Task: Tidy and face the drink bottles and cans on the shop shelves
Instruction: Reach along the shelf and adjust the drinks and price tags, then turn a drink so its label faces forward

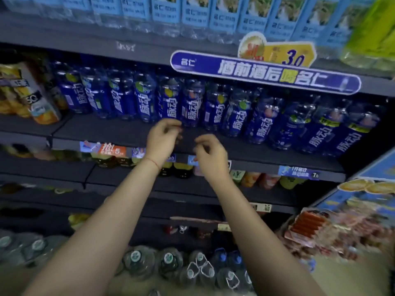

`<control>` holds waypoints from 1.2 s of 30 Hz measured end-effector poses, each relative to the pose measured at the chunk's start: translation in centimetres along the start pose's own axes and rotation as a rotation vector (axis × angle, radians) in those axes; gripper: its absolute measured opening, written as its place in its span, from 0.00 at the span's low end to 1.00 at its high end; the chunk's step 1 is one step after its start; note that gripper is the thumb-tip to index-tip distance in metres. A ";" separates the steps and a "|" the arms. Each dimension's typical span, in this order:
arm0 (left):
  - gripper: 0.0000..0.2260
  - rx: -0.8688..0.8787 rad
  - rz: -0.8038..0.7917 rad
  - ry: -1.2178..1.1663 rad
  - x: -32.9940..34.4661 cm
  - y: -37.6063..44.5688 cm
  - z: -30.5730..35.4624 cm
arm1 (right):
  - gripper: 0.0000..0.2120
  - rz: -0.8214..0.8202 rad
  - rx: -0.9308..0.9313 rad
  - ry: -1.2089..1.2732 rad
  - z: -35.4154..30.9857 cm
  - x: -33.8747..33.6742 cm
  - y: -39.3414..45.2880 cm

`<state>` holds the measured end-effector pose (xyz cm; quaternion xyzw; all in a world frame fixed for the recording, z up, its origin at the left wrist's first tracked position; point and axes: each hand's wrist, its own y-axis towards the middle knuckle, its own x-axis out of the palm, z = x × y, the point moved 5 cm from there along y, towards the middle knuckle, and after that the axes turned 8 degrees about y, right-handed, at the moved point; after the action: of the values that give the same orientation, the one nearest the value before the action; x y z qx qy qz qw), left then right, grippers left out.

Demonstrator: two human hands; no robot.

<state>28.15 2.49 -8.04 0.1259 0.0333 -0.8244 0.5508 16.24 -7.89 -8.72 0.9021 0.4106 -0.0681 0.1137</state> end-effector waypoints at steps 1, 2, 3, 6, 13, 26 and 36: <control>0.11 -0.020 0.024 -0.025 -0.3 -1.8 -0.1 | 0.09 -0.030 0.019 0.030 0.4 -1.0 -2.0; 0.12 -0.043 0.039 -0.034 -0.3 -3.6 -0.5 | 0.10 -0.068 0.043 0.056 0.9 -2.1 -3.9; 0.12 -0.071 0.043 -0.032 -0.2 -5.5 -0.9 | 0.11 -0.097 0.066 0.072 1.5 -3.3 -5.7; 0.12 -0.178 0.007 0.000 1.3 -11.1 -2.9 | 0.12 -0.114 0.132 0.123 3.4 -6.8 -9.7; 0.08 -0.341 -0.210 0.153 3.1 -19.7 -4.5 | 0.08 -0.164 0.220 0.131 5.3 -9.2 -13.9; 0.08 -0.393 0.012 0.022 -14.8 -21.7 -9.8 | 0.09 -0.409 0.217 0.015 1.0 9.9 -16.9; 0.10 -0.548 0.267 -0.006 -43.5 -21.8 -19.6 | 0.06 -0.784 0.185 -0.153 -3.8 41.9 -22.2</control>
<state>27.26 53.99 -18.19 -0.0264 0.2361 -0.7052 0.6680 26.95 37.61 -17.45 0.6762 0.7058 -0.2096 0.0275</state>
